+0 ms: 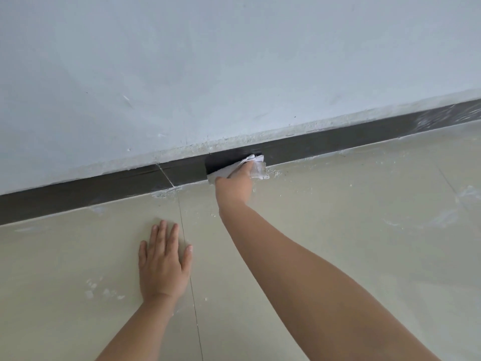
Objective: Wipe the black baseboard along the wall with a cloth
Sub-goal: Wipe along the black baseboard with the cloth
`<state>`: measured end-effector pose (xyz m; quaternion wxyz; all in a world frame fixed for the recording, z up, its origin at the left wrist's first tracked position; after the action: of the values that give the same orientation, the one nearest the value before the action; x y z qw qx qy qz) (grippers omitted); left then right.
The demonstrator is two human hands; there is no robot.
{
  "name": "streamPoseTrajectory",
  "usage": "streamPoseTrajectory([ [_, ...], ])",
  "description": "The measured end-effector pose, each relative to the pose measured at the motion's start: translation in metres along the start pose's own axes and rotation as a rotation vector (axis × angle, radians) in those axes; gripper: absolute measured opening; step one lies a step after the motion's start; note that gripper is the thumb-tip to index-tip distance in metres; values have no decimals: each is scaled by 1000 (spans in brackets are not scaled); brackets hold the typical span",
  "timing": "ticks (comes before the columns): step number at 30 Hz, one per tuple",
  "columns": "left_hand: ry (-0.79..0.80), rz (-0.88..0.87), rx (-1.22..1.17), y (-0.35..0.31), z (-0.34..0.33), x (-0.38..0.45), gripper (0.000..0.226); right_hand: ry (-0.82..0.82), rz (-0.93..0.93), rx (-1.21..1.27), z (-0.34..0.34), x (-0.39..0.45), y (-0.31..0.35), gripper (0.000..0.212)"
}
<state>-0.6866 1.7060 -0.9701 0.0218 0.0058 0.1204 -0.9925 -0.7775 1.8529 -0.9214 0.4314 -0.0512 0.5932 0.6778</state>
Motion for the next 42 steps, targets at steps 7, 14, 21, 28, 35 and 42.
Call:
streamPoseTrajectory([
  [7,172,-92,222,-6,17,18,52,-248,83,-94,71,24,26,77],
  [14,238,-328,43,-74,26,19,53,-433,119,-264,189,2,55,70],
  [21,272,-516,-54,-174,35,19,53,-617,56,-258,299,-3,63,71],
  [28,307,-497,97,-256,-3,29,52,-533,33,-209,400,92,31,77],
  [35,331,-282,80,-362,-50,4,52,-378,10,-185,465,206,22,78],
  [42,310,-132,146,-429,-58,-2,52,-229,0,-148,477,268,52,80],
])
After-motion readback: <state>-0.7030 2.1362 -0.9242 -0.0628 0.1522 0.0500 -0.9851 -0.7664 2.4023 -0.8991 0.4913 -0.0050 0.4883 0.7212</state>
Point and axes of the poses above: each hand's wrist, its own x-axis towards the middle knuckle, its own z-axis out of the back of the hand, y = z × x, the point moved 3 cm from there along x, towards the middle knuckle, and after that the axes turned 10 degrees about -y, right-handed, at the moved point
